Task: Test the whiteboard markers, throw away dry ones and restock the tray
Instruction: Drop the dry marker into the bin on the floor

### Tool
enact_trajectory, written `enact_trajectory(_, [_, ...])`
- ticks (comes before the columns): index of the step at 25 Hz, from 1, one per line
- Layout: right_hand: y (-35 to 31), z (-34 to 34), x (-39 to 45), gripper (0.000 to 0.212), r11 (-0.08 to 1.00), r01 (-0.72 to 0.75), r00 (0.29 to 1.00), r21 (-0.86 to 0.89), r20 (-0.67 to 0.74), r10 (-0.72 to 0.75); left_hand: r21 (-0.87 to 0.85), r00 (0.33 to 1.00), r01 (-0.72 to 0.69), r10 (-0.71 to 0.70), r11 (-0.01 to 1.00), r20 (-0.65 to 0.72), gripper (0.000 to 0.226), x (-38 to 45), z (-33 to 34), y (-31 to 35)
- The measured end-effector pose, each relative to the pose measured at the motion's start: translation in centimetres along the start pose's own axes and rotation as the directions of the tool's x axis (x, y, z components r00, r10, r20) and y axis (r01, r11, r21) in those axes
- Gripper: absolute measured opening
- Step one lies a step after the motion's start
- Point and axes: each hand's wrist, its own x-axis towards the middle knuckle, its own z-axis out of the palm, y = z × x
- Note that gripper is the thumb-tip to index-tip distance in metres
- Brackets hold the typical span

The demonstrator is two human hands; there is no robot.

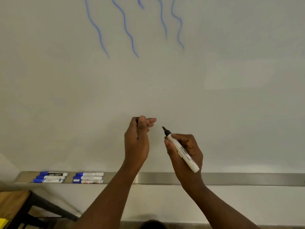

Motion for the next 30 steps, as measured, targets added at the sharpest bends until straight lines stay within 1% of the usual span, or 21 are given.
enact_trajectory(2, [-1.2, 0.2, 2.3, 0.018, 0.996, 0.088, 0.996, -0.029, 0.000, -0.088, 0.157, 0.980, -0.197, 0.195, 0.968, 0.023, 0.041, 2.0, -0.8, 1.2])
enact_trajectory(4, [-2.5, 0.2, 4.9, 0.018, 0.978, 0.192, 0.981, -0.076, 0.014, -0.192, 0.308, 0.924, -0.376, 0.378, 0.874, 0.056, 0.048, 4.3, -1.4, 2.8])
enact_trajectory(7, [-4.4, -0.1, 9.1, 0.023, 0.924, 0.340, 0.939, -0.175, 0.010, -0.344, 0.458, 0.783, -0.587, 0.612, 0.668, 0.111, 0.046, 8.0, -2.2, 6.0])
enact_trajectory(9, [-6.0, -0.4, 12.2, 0.029, 0.885, 0.407, 0.909, -0.225, 0.006, -0.416, 0.513, 0.683, -0.667, 0.719, 0.540, 0.131, 0.044, 10.7, -2.5, 8.3])
enact_trajectory(11, [-7.7, -0.8, 15.0, 0.034, 0.845, 0.471, 0.874, -0.254, 0.003, -0.487, 0.553, 0.599, -0.706, 0.789, 0.443, 0.132, 0.039, 13.3, -2.8, 10.6])
enact_trajectory(15, [-11.3, -1.5, 20.2, 0.034, 0.764, 0.574, 0.796, -0.294, -0.018, -0.605, 0.586, 0.480, -0.747, 0.864, 0.313, 0.151, 0.038, 17.7, -2.9, 15.0])
enact_trajectory(17, [-13.4, -1.7, 22.7, 0.033, 0.702, 0.636, 0.737, -0.319, -0.020, -0.676, 0.594, 0.421, -0.767, 0.889, 0.242, 0.182, 0.038, 19.5, -2.6, 17.5])
enact_trajectory(21, [-17.8, -1.7, 28.1, 0.032, 0.508, 0.745, 0.567, -0.433, 0.010, -0.824, 0.597, 0.369, -0.783, 0.902, 0.171, 0.226, 0.040, 22.3, -1.0, 22.5])
enact_trajectory(23, [-20.1, -1.5, 30.6, 0.032, 0.441, 0.755, 0.513, -0.486, 0.018, -0.858, 0.628, 0.366, -0.768, 0.892, 0.127, 0.267, 0.041, 23.4, 0.2, 24.8])
enact_trajectory(25, [-22.0, -1.3, 32.7, 0.032, 0.422, 0.747, 0.502, -0.513, 0.020, -0.865, 0.652, 0.371, -0.753, 0.873, 0.085, 0.315, 0.044, 24.2, 1.5, 26.7])
enact_trajectory(28, [-23.8, -1.2, 35.0, 0.033, 0.420, 0.728, 0.524, -0.542, 0.046, -0.850, 0.652, 0.366, -0.758, 0.838, 0.017, 0.404, 0.049, 25.3, 3.5, 28.9])
enact_trajectory(30, [-24.7, -1.3, 36.1, 0.035, 0.413, 0.716, 0.540, -0.563, 0.073, -0.838, 0.661, 0.385, -0.750, 0.814, 0.002, 0.435, 0.054, 25.8, 4.3, 29.9])
